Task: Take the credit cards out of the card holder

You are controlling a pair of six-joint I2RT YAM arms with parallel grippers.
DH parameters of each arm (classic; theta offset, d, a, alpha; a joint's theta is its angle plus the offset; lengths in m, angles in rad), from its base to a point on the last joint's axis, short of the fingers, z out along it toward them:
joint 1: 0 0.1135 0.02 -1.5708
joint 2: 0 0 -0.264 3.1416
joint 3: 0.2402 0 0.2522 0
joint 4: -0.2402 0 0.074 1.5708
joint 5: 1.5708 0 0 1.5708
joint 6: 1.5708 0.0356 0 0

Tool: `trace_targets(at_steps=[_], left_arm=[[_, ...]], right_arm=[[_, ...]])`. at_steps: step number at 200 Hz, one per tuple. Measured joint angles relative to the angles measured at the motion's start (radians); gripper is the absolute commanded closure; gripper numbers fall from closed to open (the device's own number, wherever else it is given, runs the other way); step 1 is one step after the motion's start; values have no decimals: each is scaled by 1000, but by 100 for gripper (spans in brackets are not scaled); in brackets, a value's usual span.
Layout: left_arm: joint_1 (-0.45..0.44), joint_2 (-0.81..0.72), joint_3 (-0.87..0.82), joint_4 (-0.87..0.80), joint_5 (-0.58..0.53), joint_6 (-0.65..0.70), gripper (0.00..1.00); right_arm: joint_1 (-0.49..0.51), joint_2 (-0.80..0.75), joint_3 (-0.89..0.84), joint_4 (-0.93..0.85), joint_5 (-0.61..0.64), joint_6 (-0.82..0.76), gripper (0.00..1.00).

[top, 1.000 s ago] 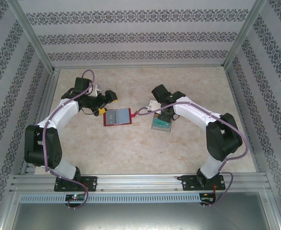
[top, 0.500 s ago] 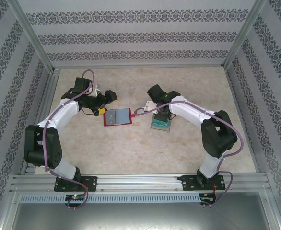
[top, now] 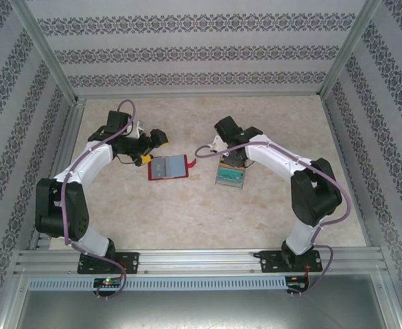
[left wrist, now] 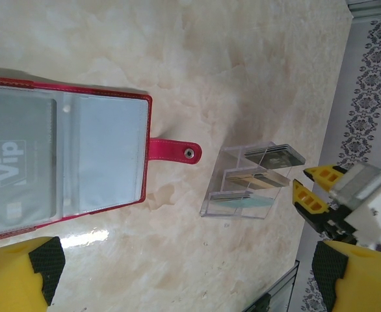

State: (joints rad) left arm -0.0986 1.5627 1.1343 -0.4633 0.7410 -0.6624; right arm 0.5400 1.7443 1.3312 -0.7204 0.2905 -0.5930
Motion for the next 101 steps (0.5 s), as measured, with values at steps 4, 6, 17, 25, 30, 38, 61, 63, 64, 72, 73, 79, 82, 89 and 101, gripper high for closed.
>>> trace_targets(at_steps=[4, 6, 17, 25, 30, 38, 61, 63, 64, 72, 73, 79, 82, 89, 101], left_arm=[[0, 0, 0, 0, 0, 0, 0], [0, 1, 0, 0, 0, 0, 0], [0, 4, 0, 0, 0, 0, 0], [0, 8, 0, 0, 0, 0, 0], [0, 10, 1, 0, 0, 0, 0], [0, 15, 1, 0, 0, 1, 0], [0, 31, 3, -1, -8, 6, 0], [0, 32, 3, -2, -9, 7, 0], [0, 33, 3, -2, -10, 7, 0], [0, 36, 4, -4, -17, 8, 1], [1, 36, 4, -5, -18, 9, 1], [1, 37, 4, -6, -23, 11, 2], [3, 37, 4, -8, -27, 12, 3], [5, 37, 3, -11, -36, 14, 5], [12, 37, 4, -18, -48, 18, 10]], right_arm=[[0, -6, 0, 0, -3, 6, 71], [0, -11, 0, 1, -4, 12, 71], [-1, -36, 0, 3, -16, 42, 70], [-1, -60, 0, 8, -29, 72, 70], [-1, -75, 0, 13, -37, 93, 69], [-1, -99, 0, 20, -54, 126, 69], [2, -165, 0, 58, -125, 261, 69], [2, -168, 0, 61, -129, 269, 69], [2, -171, 0, 64, -134, 275, 68], [7, -184, 0, 84, -158, 327, 69], [9, -186, 0, 88, -162, 339, 69], [15, -192, 0, 103, -178, 374, 69], [20, -194, 0, 111, -186, 397, 69], [33, -196, 0, 130, -203, 443, 69], [61, -188, 0, 157, -231, 524, 69]])
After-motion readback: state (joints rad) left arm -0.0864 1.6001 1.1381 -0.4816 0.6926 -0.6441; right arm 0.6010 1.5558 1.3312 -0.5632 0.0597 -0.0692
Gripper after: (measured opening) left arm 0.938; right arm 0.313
